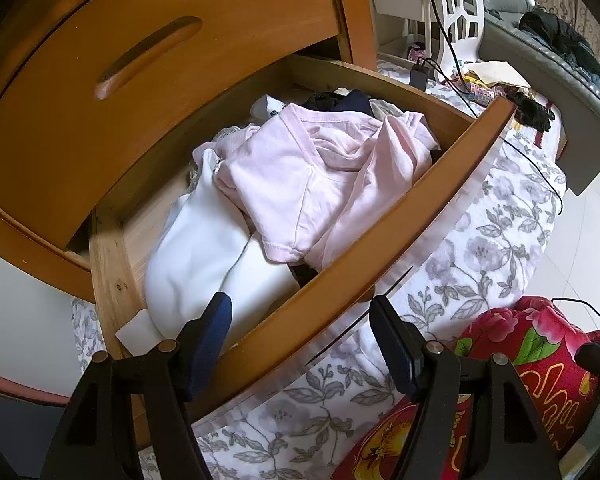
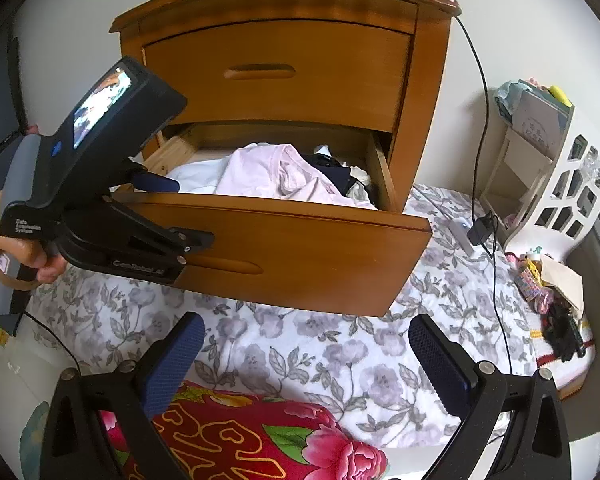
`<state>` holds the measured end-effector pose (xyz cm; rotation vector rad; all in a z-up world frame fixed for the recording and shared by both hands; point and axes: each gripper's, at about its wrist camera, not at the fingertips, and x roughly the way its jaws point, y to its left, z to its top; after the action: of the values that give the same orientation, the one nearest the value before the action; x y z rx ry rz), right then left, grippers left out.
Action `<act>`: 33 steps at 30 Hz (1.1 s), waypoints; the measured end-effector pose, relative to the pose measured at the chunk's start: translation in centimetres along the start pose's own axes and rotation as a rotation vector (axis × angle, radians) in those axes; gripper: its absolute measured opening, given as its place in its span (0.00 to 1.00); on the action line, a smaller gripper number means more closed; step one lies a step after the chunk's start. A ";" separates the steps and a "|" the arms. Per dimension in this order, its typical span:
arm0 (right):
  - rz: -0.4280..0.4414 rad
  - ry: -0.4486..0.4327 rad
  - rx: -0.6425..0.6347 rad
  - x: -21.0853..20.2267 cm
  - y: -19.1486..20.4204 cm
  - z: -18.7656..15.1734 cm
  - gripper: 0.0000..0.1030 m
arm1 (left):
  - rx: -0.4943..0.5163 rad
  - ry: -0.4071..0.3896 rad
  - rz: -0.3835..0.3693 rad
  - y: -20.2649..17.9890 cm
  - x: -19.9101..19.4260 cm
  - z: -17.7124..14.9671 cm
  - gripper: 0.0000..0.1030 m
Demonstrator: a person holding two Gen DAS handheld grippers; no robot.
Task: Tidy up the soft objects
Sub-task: 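Pull the lower drawer further open with the left gripper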
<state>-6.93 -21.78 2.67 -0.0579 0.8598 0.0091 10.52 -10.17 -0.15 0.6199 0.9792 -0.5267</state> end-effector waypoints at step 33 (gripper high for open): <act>-0.021 -0.031 0.018 -0.7 -0.9 1.0 1.00 | -0.467 -0.424 0.098 3.7 -12.8 -5.3 0.70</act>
<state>-6.57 -22.66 3.86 -0.0498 0.8283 -0.0171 3.92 -2.27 9.77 0.1250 0.6310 -0.3065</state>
